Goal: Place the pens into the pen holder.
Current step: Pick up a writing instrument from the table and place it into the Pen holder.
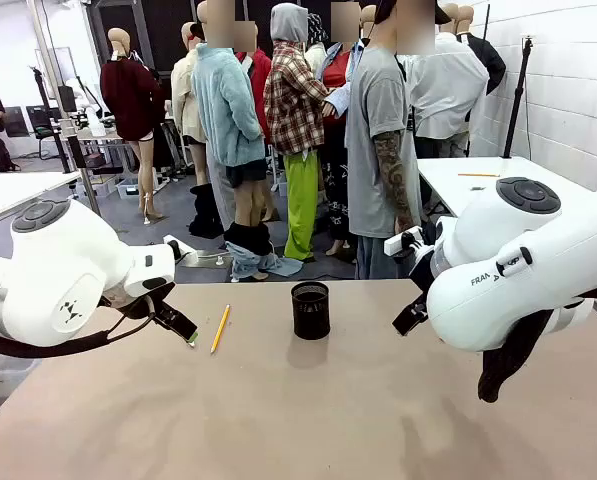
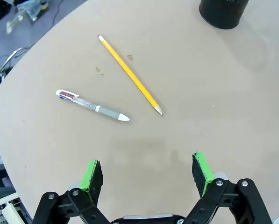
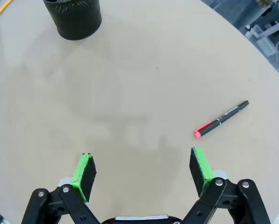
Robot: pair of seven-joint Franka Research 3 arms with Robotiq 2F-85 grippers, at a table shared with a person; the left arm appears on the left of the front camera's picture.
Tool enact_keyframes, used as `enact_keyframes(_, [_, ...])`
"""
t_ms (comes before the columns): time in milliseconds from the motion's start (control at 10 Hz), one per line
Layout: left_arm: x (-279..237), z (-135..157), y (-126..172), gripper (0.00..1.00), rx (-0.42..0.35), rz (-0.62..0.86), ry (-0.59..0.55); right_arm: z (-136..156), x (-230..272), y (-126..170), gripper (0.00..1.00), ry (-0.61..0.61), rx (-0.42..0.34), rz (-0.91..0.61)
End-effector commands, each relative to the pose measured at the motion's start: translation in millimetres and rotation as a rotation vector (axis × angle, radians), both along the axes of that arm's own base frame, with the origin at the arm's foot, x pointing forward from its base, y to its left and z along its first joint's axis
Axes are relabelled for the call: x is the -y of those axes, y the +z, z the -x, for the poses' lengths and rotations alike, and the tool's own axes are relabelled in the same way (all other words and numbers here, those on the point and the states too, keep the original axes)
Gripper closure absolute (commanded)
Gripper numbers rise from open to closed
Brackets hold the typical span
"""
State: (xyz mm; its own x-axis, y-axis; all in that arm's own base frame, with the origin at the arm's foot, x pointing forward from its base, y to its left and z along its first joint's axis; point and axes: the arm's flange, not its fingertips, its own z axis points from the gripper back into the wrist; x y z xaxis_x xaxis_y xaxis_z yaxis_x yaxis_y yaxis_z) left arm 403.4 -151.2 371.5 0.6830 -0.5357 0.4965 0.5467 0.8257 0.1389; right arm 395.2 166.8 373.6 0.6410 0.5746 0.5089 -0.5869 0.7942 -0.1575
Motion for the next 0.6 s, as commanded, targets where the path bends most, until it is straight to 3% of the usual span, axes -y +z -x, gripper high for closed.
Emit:
enact_keyframes(0, [0.0,0.0,0.0,0.00,0.000,0.000,0.000,0.0,0.0,0.0,0.00,0.000,0.000,0.000])
enact_keyframes(500, [0.0,0.0,0.0,0.00,0.000,0.000,0.000,0.0,0.0,0.0,0.00,0.000,0.000,0.000])
